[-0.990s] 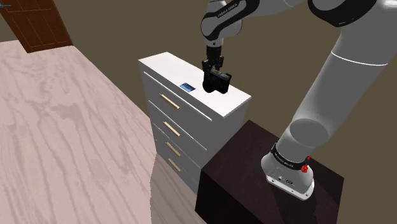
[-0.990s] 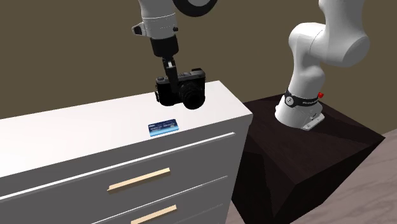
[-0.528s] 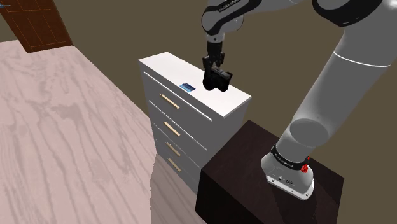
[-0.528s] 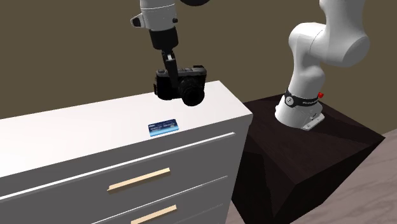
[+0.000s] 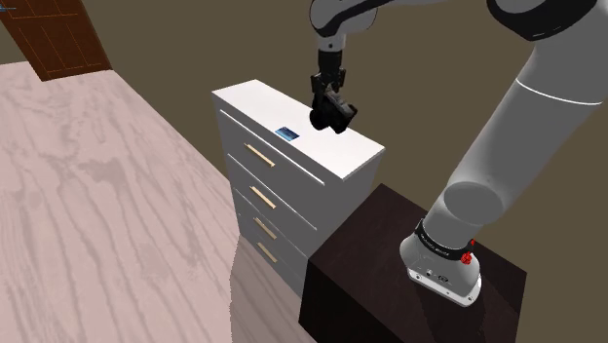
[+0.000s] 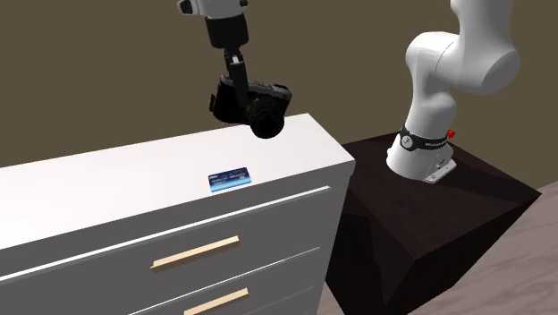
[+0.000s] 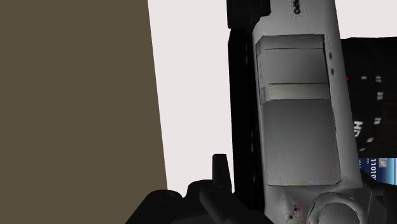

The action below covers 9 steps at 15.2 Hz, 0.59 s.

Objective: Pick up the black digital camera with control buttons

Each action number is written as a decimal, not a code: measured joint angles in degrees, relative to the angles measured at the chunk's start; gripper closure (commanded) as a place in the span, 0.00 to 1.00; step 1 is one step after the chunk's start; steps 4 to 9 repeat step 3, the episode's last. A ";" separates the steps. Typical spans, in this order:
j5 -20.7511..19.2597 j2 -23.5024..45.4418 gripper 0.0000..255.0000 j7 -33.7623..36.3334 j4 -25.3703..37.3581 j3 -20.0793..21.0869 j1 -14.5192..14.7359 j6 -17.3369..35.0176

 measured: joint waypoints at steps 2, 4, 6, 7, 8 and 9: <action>-0.10 -0.65 1.00 0.14 0.76 0.06 0.06 -1.39; -0.10 -0.60 1.00 0.08 1.51 0.03 0.03 -2.10; -0.10 -0.60 1.00 0.08 1.51 0.03 0.03 -2.10; -0.10 -0.60 1.00 0.08 1.51 0.03 0.03 -2.10; -0.10 -0.60 1.00 0.08 1.51 0.03 0.03 -2.10; -0.10 -0.60 1.00 0.08 1.51 0.03 0.03 -2.10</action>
